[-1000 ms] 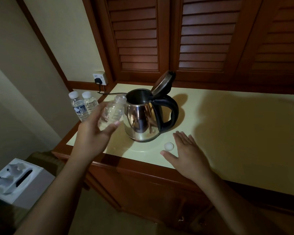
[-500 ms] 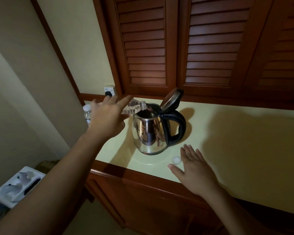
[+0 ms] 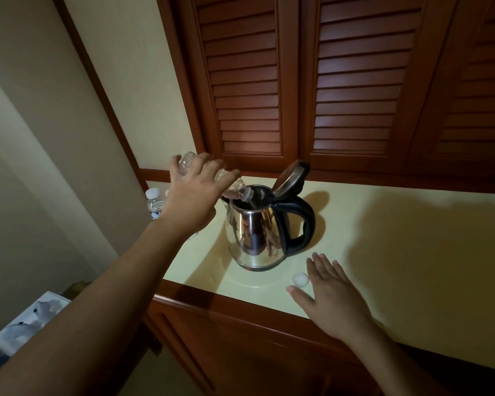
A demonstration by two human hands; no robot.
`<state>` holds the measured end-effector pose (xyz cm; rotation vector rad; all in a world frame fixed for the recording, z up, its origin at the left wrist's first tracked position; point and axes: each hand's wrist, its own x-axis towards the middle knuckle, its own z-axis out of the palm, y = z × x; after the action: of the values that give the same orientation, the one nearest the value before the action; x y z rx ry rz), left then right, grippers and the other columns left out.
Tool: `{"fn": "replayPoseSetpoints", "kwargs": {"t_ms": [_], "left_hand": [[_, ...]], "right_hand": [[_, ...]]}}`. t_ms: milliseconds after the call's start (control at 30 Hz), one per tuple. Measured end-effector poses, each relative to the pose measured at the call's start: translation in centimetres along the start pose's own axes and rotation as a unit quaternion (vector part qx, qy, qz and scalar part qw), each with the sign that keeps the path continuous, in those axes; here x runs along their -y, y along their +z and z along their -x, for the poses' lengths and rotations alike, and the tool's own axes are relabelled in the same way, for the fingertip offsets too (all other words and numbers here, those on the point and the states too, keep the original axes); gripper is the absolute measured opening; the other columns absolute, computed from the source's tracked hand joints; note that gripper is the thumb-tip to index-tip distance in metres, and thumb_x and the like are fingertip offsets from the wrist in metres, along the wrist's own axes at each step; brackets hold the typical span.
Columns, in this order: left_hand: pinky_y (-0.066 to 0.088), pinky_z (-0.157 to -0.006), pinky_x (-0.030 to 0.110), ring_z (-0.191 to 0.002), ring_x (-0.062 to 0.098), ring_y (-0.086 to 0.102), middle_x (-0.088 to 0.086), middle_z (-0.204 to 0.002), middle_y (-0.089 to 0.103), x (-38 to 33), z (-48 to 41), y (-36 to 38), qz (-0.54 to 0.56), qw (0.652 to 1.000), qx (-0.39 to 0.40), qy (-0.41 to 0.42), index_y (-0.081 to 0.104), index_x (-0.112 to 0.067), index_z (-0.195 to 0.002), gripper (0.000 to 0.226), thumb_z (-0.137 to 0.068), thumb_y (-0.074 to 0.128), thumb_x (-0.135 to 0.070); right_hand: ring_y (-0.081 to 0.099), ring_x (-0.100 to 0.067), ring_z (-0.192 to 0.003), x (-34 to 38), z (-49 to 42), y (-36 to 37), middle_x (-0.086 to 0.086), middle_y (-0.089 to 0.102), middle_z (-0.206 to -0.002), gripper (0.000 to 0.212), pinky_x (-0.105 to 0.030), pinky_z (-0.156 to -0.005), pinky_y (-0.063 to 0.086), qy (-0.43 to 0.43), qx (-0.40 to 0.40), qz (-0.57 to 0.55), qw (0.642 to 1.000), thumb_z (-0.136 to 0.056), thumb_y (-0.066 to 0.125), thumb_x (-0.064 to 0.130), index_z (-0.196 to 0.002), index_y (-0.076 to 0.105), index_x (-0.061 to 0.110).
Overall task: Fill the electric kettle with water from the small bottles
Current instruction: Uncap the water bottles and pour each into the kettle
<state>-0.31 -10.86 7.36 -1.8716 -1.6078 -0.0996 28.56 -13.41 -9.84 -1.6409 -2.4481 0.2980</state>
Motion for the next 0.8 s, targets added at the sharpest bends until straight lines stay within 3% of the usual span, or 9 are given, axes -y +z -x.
{"fn": "replayPoseSetpoints", "kwargs": {"t_ms": [567, 800], "left_hand": [[0.018, -0.114, 0.080, -0.153, 0.038, 0.029, 0.007, -0.156, 0.046, 0.2, -0.7, -1.1, -0.032, 0.997, 0.010, 0.074, 0.039, -0.036, -0.152, 0.089, -0.076, 0.078, -0.009], [0.013, -0.115, 0.082, -0.152, 0.038, 0.029, 0.010, -0.156, 0.044, 0.1, -0.4, -1.0, -0.036, 0.998, 0.010, 0.046, 0.043, -0.036, -0.152, 0.094, -0.071, 0.082, -0.010]], "right_hand": [[-0.006, -0.011, -0.155, 0.1, 0.2, -0.1, 0.000, 0.002, -0.170, 0.087, -0.032, -0.125, -0.008, -0.008, -0.020, -0.006, 1.000, -0.096, 0.016, 0.074, -0.162, 0.010, 0.018], [0.003, -0.009, -0.155, -0.3, 0.3, 0.2, 0.003, 0.014, -0.168, 0.076, -0.029, -0.125, -0.003, -0.020, -0.055, -0.053, 0.997, -0.099, 0.028, 0.066, -0.160, 0.018, 0.021]]}}
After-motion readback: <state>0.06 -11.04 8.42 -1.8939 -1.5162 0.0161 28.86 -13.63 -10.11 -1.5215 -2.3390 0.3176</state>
